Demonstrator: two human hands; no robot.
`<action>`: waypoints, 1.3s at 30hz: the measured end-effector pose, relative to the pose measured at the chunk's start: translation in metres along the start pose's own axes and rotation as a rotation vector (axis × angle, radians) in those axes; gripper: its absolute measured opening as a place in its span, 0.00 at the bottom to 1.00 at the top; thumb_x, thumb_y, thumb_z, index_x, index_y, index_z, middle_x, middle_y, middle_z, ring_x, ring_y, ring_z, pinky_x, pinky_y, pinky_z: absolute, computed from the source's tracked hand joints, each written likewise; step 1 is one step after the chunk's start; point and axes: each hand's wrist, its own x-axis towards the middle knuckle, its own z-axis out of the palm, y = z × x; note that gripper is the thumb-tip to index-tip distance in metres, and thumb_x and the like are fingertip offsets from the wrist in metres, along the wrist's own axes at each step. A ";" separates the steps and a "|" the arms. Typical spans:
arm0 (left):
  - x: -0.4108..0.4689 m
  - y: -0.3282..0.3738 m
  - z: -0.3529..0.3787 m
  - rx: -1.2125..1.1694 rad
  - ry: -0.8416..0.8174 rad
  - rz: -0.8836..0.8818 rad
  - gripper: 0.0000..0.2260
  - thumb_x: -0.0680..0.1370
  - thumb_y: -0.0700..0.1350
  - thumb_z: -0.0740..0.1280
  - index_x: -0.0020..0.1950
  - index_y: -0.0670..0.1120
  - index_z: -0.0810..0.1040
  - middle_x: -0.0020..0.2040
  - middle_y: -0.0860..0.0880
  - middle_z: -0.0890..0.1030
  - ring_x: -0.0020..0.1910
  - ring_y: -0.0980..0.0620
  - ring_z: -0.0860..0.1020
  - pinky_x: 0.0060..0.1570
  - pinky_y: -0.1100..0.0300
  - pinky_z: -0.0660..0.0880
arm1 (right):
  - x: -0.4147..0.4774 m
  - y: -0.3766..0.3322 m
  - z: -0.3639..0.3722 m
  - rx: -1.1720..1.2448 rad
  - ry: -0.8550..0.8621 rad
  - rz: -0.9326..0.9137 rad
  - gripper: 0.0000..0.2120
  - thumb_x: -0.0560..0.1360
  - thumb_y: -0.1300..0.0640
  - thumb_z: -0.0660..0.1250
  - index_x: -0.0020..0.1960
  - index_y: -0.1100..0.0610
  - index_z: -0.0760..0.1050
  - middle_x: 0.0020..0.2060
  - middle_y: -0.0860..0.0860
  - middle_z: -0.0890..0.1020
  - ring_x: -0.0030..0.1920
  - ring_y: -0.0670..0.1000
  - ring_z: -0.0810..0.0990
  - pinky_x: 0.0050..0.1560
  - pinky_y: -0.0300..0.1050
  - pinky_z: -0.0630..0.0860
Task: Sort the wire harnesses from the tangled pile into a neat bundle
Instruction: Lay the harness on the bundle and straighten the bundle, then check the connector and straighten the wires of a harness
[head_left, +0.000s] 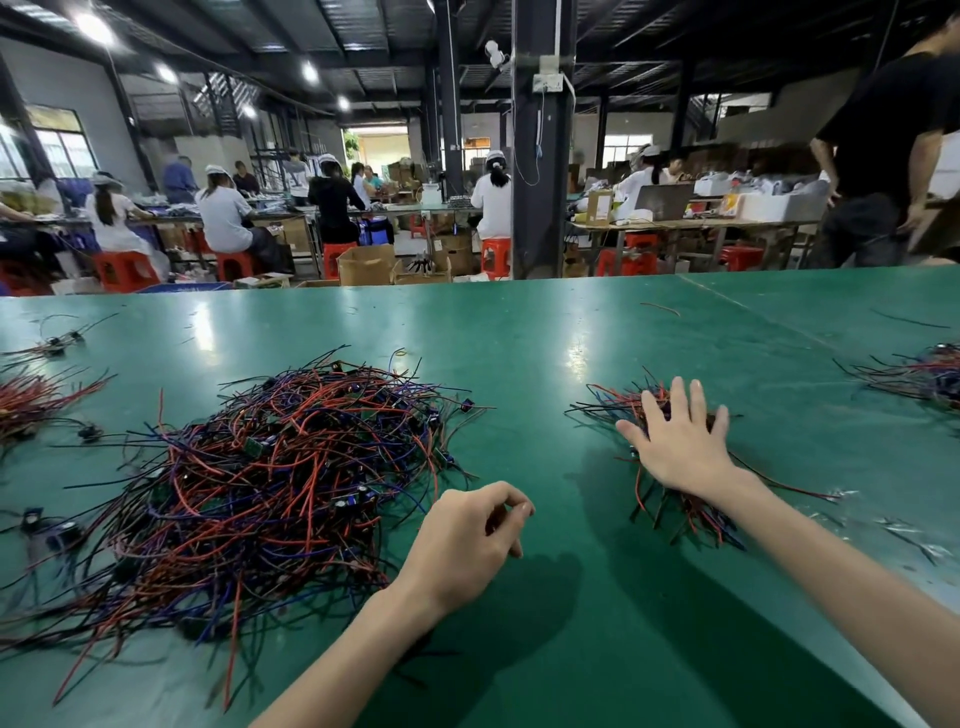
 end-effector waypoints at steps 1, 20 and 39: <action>0.001 0.003 -0.003 0.030 0.031 0.022 0.05 0.78 0.45 0.65 0.46 0.47 0.81 0.30 0.54 0.81 0.24 0.61 0.72 0.30 0.66 0.68 | -0.006 -0.006 0.001 -0.002 0.069 -0.048 0.31 0.79 0.37 0.44 0.77 0.51 0.50 0.77 0.57 0.43 0.76 0.57 0.36 0.72 0.61 0.38; 0.027 -0.043 -0.140 0.664 -0.409 -0.407 0.08 0.69 0.55 0.75 0.41 0.53 0.81 0.38 0.59 0.80 0.41 0.59 0.78 0.46 0.62 0.75 | -0.072 -0.057 0.025 0.040 0.224 -0.460 0.21 0.80 0.43 0.52 0.63 0.53 0.74 0.72 0.54 0.64 0.76 0.53 0.51 0.74 0.54 0.42; 0.054 0.021 -0.120 -0.501 0.216 -0.234 0.05 0.79 0.44 0.62 0.49 0.43 0.74 0.39 0.46 0.80 0.30 0.57 0.77 0.31 0.65 0.76 | -0.084 -0.063 0.012 0.295 0.480 -0.596 0.06 0.73 0.56 0.68 0.47 0.56 0.81 0.51 0.52 0.81 0.59 0.56 0.77 0.63 0.52 0.62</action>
